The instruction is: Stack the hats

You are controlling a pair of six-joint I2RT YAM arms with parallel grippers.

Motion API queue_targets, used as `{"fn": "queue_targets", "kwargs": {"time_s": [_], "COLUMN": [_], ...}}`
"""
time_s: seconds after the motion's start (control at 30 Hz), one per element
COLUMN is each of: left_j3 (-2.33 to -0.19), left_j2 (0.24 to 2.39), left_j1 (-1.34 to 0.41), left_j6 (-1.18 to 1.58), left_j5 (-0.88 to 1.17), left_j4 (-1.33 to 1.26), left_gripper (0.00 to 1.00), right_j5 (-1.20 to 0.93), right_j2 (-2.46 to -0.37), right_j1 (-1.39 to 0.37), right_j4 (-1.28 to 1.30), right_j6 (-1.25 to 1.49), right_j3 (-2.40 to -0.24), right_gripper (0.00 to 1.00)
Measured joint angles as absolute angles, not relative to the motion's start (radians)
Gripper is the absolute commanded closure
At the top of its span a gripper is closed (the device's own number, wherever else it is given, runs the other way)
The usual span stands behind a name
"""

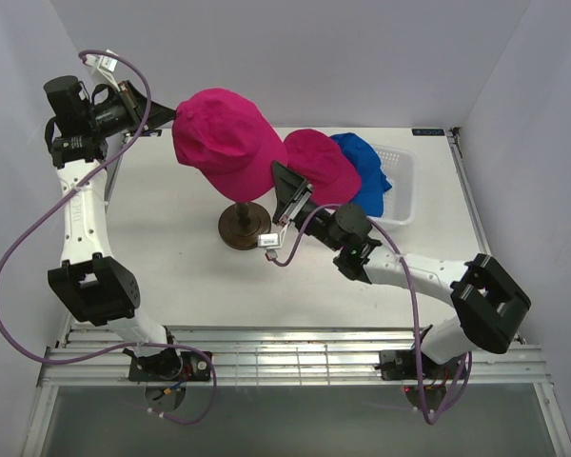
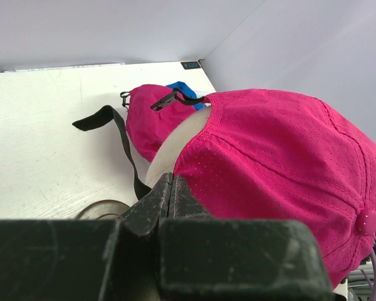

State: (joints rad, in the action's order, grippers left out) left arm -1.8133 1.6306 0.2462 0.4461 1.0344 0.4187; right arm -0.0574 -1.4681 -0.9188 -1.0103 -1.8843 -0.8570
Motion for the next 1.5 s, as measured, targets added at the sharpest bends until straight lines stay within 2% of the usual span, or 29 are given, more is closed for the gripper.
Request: {"fn": "queue_targets", "kwargs": {"time_s": [0.03,0.1,0.27,0.67,0.97,1.43,1.47,1.5], "left_j3": [-1.813,-1.813,-1.815,-1.905,-1.864,-1.775,-1.776,-1.776], "left_j2": [1.631,1.631,1.631,1.638,1.645,1.642,1.641,1.639], "left_j1": [0.246,0.246,0.245,0.244,0.224,0.209,0.207,0.205], "left_j6": [0.446,0.446,0.443,0.419,0.384,0.332,0.329,0.327], "left_j5": [1.034,1.034,1.031,1.005,0.976,0.950,0.951,0.951], "left_j4": [0.419,0.419,0.427,0.457,0.474,0.502,0.501,0.501], "left_gripper": [1.00,1.00,1.00,1.00,1.00,1.00,0.98,0.75], "right_j5": [-0.055,-0.054,-0.052,-0.047,-0.129,-0.144,-0.144,-0.144], "right_j2": [-1.468,-1.468,-1.442,-1.433,-1.433,-1.406,-1.399,-1.391], "right_j1": [-0.919,-0.919,-0.920,-0.883,-0.813,-0.794,-0.794,-0.794], "right_j4": [-1.003,-0.989,-0.954,-0.578,-0.502,-0.516,-0.527,-0.532], "right_j6": [-1.876,-1.864,-1.776,-1.388,-1.216,-1.184,-1.187,-1.190], "right_j3": [-0.861,-0.870,-0.924,-1.196,-1.236,-1.187,-1.170,-1.155], "right_gripper": [0.76,0.92,0.92,0.92,0.92,0.92,0.92,0.92]}}
